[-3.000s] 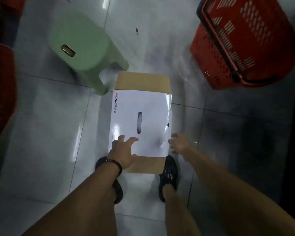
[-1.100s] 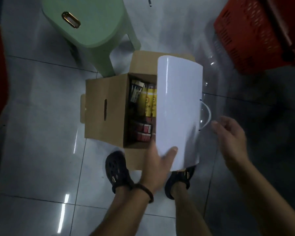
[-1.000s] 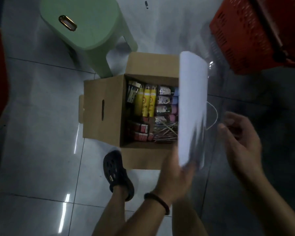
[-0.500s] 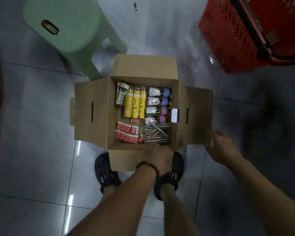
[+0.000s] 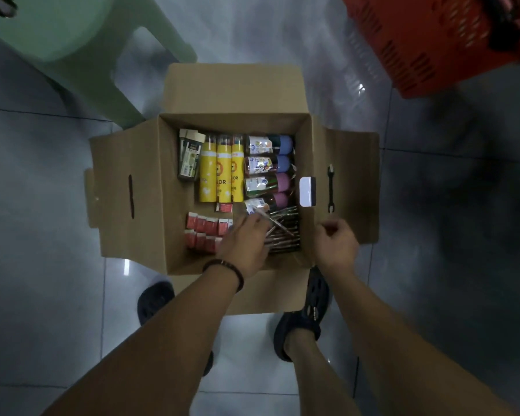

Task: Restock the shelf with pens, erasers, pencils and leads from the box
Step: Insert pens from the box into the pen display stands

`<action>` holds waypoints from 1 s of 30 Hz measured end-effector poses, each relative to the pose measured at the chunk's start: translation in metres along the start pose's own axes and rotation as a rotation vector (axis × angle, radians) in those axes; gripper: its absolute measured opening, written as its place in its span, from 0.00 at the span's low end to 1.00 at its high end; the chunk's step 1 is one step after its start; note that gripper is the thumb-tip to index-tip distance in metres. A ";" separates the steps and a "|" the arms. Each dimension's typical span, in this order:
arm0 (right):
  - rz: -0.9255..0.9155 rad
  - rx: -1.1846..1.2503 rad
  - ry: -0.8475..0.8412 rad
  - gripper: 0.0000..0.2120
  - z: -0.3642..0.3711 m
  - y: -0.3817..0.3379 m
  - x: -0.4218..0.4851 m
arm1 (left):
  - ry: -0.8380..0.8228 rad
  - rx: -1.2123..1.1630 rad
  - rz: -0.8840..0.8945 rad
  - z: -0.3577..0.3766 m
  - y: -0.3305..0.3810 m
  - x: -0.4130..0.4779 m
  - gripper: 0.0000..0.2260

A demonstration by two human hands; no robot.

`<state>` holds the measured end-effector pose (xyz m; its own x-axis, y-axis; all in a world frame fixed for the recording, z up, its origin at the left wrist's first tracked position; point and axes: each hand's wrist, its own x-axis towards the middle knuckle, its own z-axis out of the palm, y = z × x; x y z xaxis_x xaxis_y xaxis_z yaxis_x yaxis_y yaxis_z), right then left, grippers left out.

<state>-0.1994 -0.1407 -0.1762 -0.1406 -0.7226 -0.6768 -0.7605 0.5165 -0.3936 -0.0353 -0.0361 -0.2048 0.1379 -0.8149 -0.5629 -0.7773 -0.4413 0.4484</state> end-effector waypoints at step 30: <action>-0.114 0.153 -0.023 0.05 0.005 0.037 0.016 | -0.226 0.286 -0.019 0.065 -0.018 0.060 0.13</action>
<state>-0.2271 -0.1305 -0.2042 -0.0430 -0.7704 -0.6361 -0.6647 0.4973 -0.5575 -0.0526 -0.0529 -0.2921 0.0395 -0.6902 -0.7225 -0.9206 -0.3063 0.2423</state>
